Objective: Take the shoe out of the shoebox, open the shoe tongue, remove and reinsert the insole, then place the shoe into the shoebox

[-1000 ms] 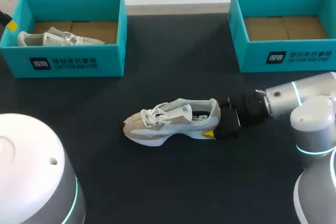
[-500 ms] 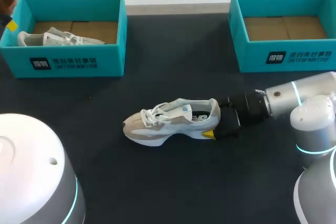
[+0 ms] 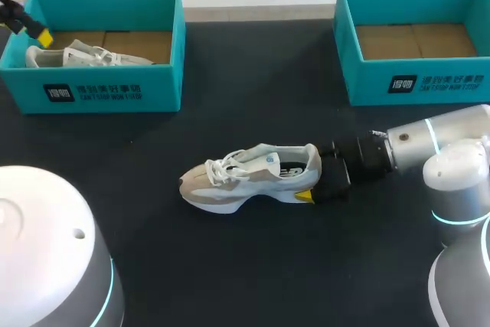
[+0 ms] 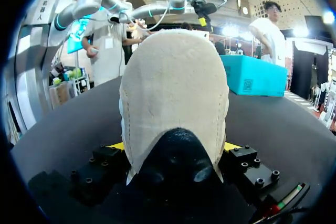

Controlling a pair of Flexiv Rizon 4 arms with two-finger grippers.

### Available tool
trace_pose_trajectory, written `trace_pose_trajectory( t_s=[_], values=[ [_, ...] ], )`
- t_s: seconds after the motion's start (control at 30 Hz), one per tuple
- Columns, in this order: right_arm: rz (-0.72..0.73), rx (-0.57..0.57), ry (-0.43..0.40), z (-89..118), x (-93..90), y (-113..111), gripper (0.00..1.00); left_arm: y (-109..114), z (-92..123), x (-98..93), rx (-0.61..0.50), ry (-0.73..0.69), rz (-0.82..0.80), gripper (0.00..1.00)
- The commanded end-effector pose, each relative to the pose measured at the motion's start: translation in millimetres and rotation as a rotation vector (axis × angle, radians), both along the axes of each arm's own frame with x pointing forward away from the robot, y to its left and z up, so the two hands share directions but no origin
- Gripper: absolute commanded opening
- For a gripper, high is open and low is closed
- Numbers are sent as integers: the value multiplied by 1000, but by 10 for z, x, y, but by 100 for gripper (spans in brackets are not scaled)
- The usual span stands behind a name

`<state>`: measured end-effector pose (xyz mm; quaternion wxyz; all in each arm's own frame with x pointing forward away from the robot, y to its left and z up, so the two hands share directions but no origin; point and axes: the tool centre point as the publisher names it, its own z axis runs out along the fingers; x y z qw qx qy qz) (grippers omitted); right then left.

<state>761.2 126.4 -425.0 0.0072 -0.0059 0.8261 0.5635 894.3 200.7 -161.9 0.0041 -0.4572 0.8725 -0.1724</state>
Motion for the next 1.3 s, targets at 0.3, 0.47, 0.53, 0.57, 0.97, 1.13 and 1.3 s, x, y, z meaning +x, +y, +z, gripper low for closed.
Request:
trace_pose_trajectory(
  t_s=[0.3, 0.47, 0.53, 0.57, 0.97, 1.13, 1.3],
  values=[
    [-2, -3, -1, -44, 23, 55, 0, -1027, -3, -211, 97, -20, 87, 100],
    [-2, -3, -1, -44, 23, 55, 0, -1464, -12, -319, 84, 14, 135, 100],
    [-2, -3, -1, -44, 23, 55, 0, -1631, -25, -381, 81, 51, 197, 100],
    [-2, -3, -1, -44, 23, 55, 0, -1706, -25, -439, 87, 39, 195, 100],
    [-2, -3, -1, -44, 23, 55, 0, -2203, -8, -856, 182, 26, 550, 100],
    [-2, -3, -1, -44, 23, 55, 0, -2282, -33, -988, 221, 25, 604, 100],
    [-2, -3, -1, -44, 23, 55, 0, -2282, -33, -988, 221, 25, 604, 100]
  ],
)
